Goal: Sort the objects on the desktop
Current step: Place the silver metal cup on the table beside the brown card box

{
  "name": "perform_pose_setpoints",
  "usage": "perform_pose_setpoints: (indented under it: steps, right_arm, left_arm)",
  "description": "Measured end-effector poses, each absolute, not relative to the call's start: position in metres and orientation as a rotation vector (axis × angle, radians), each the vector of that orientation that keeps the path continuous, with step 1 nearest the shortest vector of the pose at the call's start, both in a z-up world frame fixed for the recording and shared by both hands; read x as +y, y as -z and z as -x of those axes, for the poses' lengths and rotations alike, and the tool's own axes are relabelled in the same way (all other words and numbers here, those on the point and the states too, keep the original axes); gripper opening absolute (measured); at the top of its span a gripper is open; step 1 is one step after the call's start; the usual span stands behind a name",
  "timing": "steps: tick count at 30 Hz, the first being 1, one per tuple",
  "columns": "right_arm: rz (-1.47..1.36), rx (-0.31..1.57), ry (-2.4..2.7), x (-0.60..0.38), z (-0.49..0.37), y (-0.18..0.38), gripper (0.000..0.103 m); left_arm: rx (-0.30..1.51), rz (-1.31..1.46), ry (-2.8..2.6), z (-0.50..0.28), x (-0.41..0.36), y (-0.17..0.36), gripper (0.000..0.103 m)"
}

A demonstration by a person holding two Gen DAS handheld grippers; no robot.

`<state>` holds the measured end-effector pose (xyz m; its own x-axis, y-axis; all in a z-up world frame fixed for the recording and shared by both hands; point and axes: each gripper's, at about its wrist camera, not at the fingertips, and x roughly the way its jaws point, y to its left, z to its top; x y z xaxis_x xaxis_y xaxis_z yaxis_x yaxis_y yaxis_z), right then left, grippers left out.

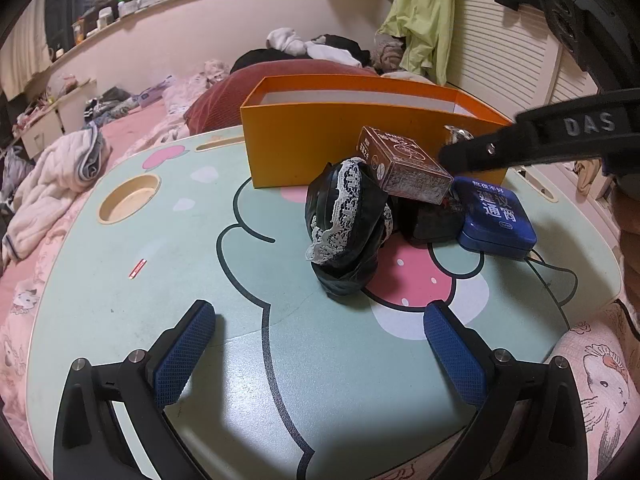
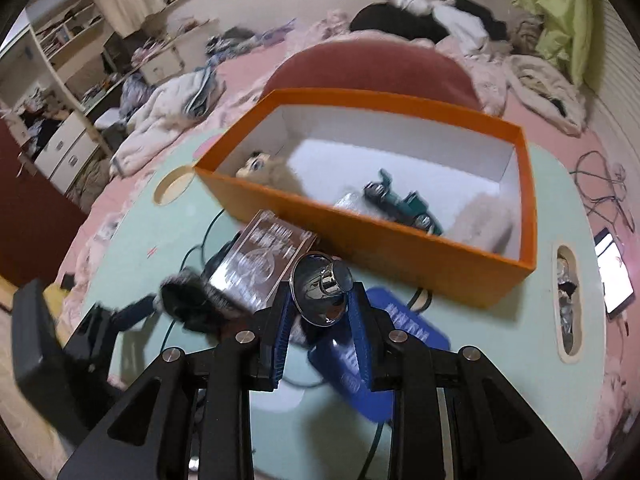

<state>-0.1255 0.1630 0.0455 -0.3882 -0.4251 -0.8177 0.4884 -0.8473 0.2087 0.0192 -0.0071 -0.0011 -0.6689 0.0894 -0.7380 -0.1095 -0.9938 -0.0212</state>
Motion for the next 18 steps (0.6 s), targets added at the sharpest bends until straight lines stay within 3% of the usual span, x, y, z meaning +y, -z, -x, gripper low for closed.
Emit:
perform_pose_setpoints:
  steps: [3, 5, 7, 15, 17, 18]
  right_arm:
    - [-1.255, 0.063, 2.28, 0.167, 0.119, -0.052, 0.037]
    - [-1.205, 0.04, 2.279, 0.176, 0.106, -0.057, 0.052]
    - [-1.172, 0.042, 2.289, 0.182, 0.093, -0.058, 0.058]
    - [-1.186, 0.179, 2.301, 0.205, 0.044, -0.02, 0.058]
    - [-1.13, 0.29, 2.366, 0.203, 0.041, -0.011, 0.077]
    - [-1.129, 0.3, 2.384, 0.203, 0.043, -0.006, 0.078]
  left_arm:
    - [0.038, 1.224, -2.774, -0.019, -0.007, 0.001, 0.103]
    - [0.038, 1.224, -2.774, -0.02, -0.007, 0.001, 0.103]
    - [0.038, 1.224, -2.774, -0.02, -0.007, 0.001, 0.103]
    - [0.038, 1.219, -2.774, -0.02, -0.007, 0.001, 0.103]
    - [0.043, 1.222, -2.774, -0.02, -0.007, 0.001, 0.103]
    - [0.04, 1.223, -2.773, -0.02, -0.008, 0.001, 0.103]
